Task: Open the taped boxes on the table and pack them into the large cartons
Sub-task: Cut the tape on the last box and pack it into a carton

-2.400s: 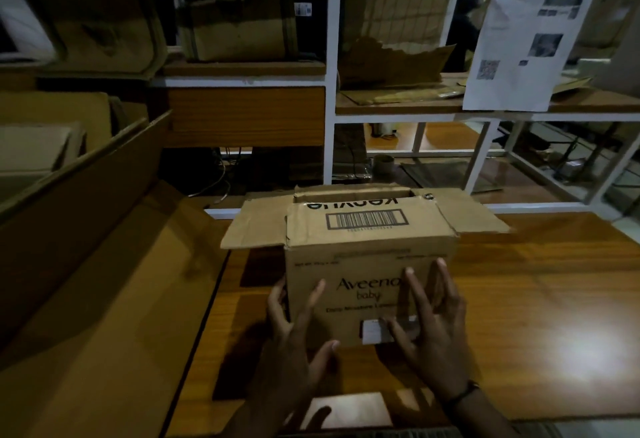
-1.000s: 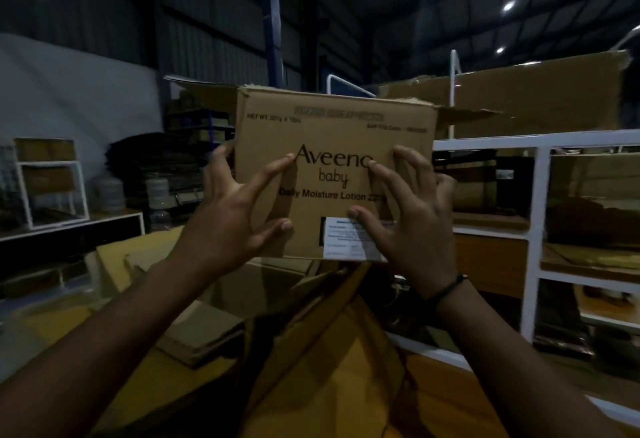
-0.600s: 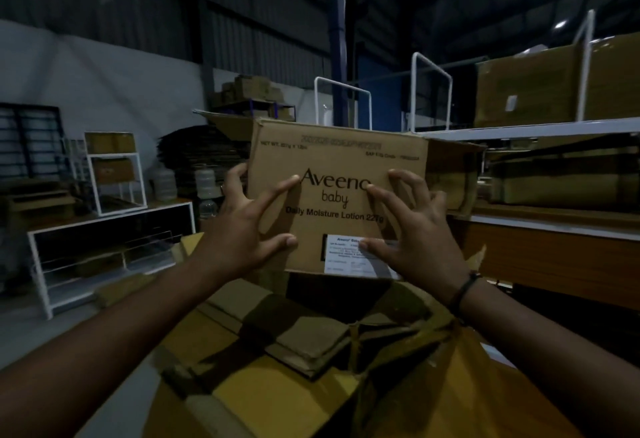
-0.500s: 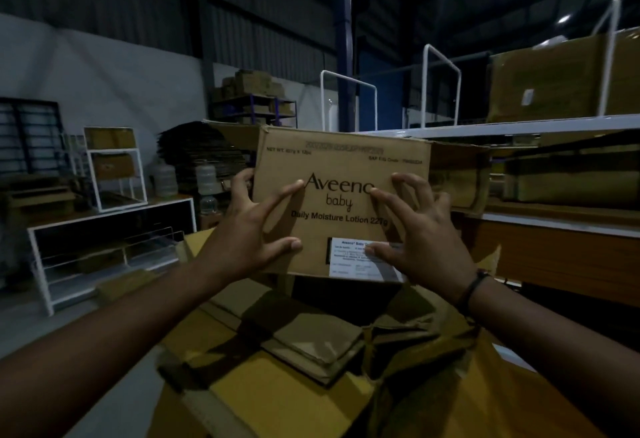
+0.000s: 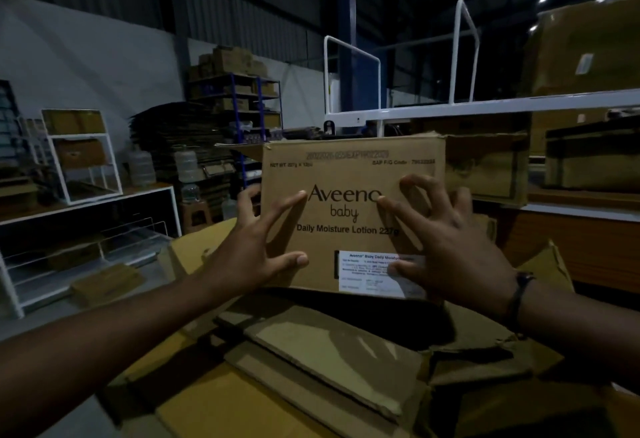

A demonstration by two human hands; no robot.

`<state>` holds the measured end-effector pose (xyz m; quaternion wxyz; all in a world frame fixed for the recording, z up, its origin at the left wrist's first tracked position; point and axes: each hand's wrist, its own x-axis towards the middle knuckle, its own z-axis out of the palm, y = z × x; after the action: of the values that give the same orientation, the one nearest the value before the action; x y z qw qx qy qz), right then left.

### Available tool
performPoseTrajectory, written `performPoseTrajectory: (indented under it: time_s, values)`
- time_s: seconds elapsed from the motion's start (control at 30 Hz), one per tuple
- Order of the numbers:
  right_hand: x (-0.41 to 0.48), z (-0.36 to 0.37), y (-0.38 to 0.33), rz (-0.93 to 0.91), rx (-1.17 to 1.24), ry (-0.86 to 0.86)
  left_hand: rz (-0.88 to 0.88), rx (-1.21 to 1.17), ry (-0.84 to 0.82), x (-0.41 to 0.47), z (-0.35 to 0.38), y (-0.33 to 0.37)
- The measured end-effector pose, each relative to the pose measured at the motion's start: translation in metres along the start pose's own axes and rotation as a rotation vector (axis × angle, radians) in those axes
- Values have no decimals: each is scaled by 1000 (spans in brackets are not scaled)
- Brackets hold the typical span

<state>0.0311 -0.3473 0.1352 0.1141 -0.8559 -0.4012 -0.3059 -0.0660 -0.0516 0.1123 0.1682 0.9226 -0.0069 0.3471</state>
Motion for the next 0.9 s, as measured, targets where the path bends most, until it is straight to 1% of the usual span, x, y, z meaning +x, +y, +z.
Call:
performPoseTrajectory:
  time_s: [0.1,0.23,0.33,0.5,0.6,0.7,0.8,0.9]
  values:
    - [9,-1,-12,1,-53,-50,-1,-29,-37,6,2,-21]
    - [15,1,-28,38,-118,-98,41,-114,-46,13,8,-42]
    - [13,6,-48,70,-181,-94,77,-182,-47,13,14,-58]
    - [0,26,-102,219,-272,-142,145,-297,-104,6,25,-96]
    - [-8,48,-119,338,-284,-162,221,-319,-155,3,34,-116]
    - [-14,59,-119,438,-240,-80,262,-341,-150,6,42,-120]
    - [-15,62,-119,491,-199,-12,275,-358,-157,12,43,-118]
    - [-17,66,-126,593,-125,43,231,-335,-219,14,42,-120]
